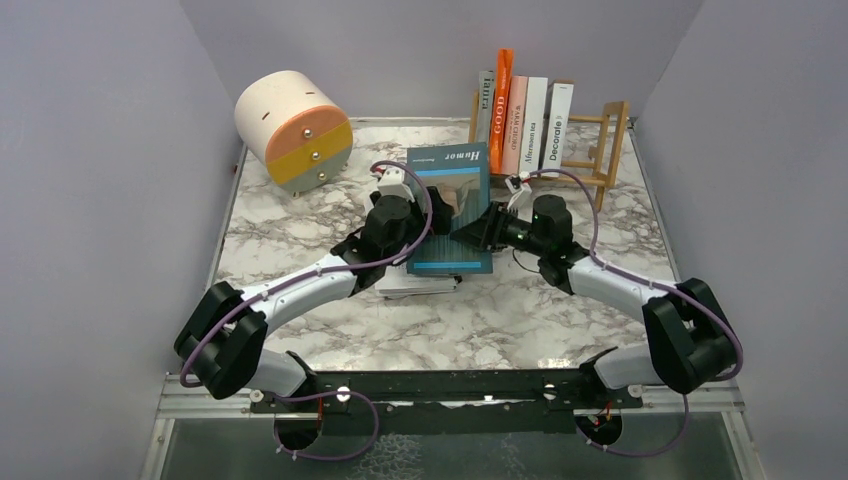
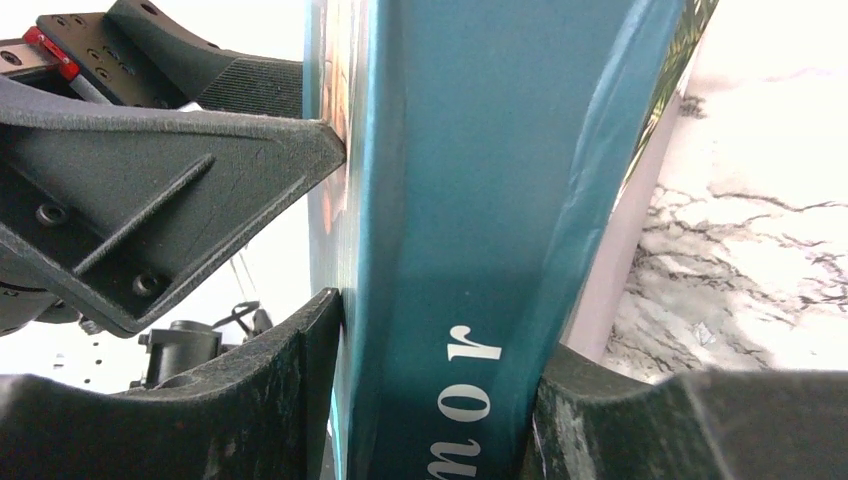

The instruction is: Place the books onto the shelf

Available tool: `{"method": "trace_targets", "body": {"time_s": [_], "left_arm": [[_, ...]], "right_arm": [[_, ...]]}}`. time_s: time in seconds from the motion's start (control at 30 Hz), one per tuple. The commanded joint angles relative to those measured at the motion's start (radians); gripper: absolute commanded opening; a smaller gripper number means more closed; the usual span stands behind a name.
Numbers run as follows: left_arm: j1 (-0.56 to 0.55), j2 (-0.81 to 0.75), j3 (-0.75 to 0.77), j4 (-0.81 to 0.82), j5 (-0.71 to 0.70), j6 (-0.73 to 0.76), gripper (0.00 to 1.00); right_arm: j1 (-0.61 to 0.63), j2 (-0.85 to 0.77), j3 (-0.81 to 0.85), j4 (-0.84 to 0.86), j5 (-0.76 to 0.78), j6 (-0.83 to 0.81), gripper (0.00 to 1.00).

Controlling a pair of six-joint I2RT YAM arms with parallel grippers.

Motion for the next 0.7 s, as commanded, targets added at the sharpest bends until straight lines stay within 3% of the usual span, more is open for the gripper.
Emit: {"method": "trace_targets", "body": {"time_s": [0.0, 0.23, 0.47, 0.67], "left_arm": [[-0.039, 0.016, 0.066, -0.065, 0.029, 0.058, 0.99], [-0.003, 0.049, 0.162, -0.250, -0.124, 0.113, 0.99], [0.144, 0.002, 0.145, -0.298, -0.092, 0.116, 0.99], [0.168, -0.074, 0.121, -0.308, -0.125, 0.138, 0.99]], "right_arm": [[0.041, -0.101, 0.043, 0.035, -0.033, -0.082, 0.20], [0.041, -0.197, 0.054, -0.043, 0.000, -0.119, 0.13], [0.041, -0.281, 0.084, -0.130, 0.060, -0.165, 0.04], [0.041, -0.303, 0.130, -0.174, 0.090, -0.209, 0.03]]}}
